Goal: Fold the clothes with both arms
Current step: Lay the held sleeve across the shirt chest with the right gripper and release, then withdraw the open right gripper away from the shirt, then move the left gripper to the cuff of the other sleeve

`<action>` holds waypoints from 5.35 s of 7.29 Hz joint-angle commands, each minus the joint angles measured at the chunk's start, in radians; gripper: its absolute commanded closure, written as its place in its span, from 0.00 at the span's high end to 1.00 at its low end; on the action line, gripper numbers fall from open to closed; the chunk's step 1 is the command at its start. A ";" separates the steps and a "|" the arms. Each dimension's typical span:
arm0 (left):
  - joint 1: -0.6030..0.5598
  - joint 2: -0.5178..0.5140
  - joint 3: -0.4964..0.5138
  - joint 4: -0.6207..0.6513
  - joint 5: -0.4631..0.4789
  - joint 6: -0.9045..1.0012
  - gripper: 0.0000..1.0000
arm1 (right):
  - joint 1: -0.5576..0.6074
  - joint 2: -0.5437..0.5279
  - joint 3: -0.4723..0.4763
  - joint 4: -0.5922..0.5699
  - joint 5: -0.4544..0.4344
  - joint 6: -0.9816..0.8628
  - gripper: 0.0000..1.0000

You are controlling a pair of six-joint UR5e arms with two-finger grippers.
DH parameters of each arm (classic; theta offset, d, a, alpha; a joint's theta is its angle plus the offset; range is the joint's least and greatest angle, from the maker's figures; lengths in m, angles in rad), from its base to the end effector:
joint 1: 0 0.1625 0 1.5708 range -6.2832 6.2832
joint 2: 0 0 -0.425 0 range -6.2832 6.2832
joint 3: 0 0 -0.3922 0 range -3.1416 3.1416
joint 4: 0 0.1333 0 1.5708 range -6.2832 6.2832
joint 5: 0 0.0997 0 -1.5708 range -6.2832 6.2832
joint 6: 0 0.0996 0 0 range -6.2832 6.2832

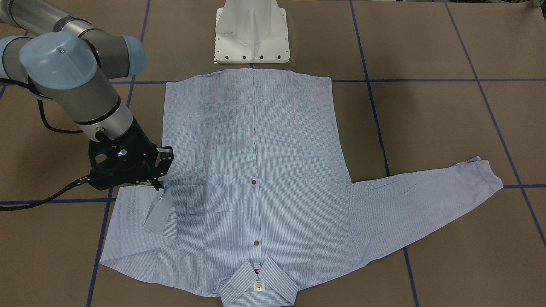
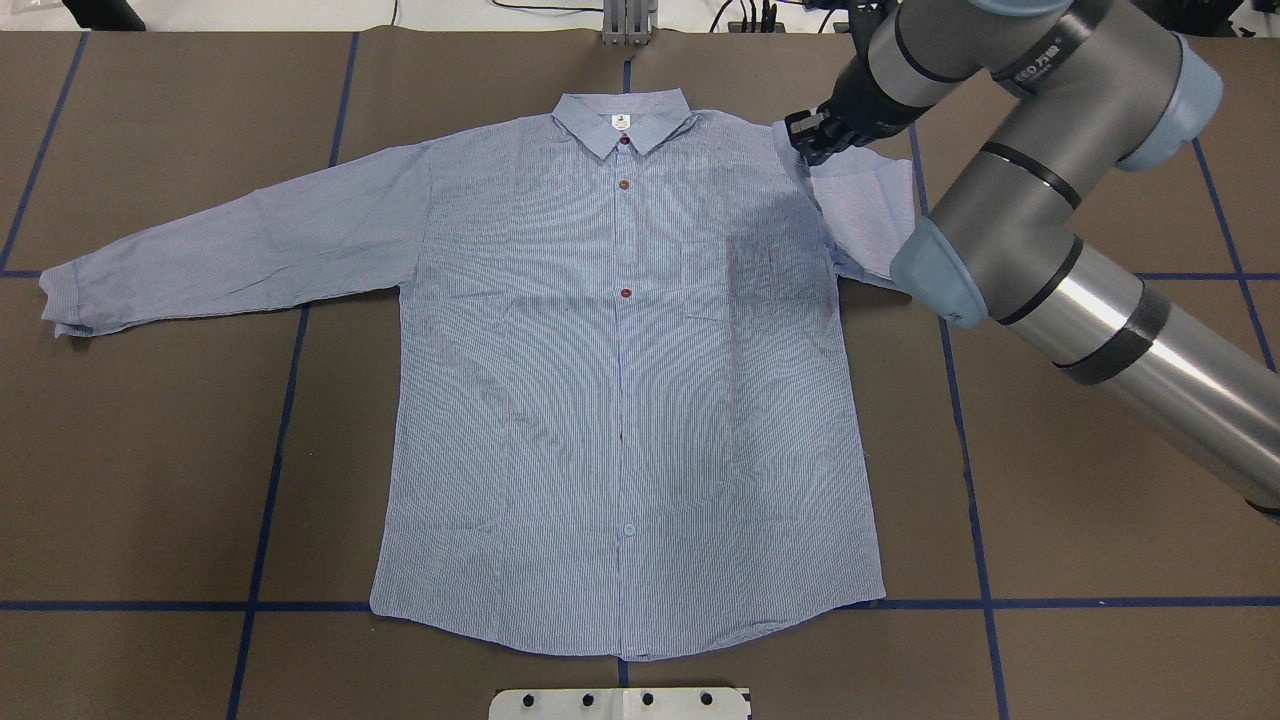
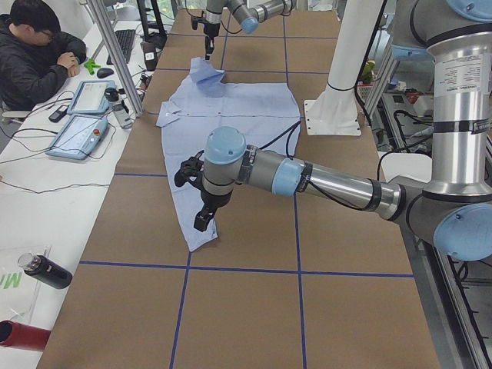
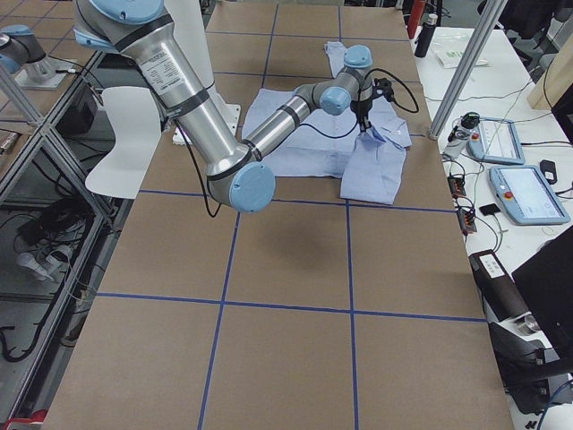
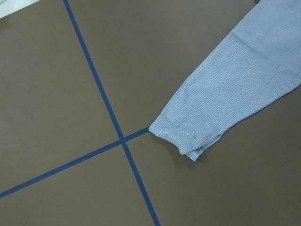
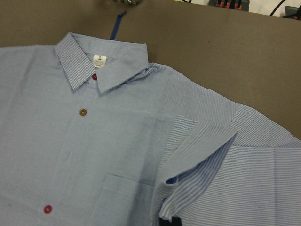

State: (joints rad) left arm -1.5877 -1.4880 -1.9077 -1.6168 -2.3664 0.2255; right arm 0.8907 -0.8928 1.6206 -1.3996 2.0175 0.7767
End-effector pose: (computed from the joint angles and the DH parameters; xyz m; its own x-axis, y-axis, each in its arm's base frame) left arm -0.0699 -0.4592 0.5246 0.6891 0.4078 -0.5990 -0.1415 0.8864 0.4407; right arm -0.3648 -0.5946 0.2105 0.6228 -0.2528 0.7404 -0.0633 0.9270 0.3698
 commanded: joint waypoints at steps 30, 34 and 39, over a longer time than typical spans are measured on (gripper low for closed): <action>0.469 -0.061 0.553 -1.084 0.285 -0.935 1.00 | 0.502 -0.561 0.367 -0.518 0.270 -0.915 1.00; 0.534 -0.104 0.628 -1.114 0.331 -0.954 1.00 | 0.502 -0.561 0.369 -0.518 0.268 -0.916 1.00; 0.558 -0.097 0.651 -1.129 0.326 -0.945 0.46 | 0.502 -0.564 0.369 -0.518 0.268 -0.913 1.00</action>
State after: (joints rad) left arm -1.0315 -1.5891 -1.2572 -2.7435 -2.0391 -0.7244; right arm 1.3929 -1.4562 1.9892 -1.9175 2.2856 -0.1382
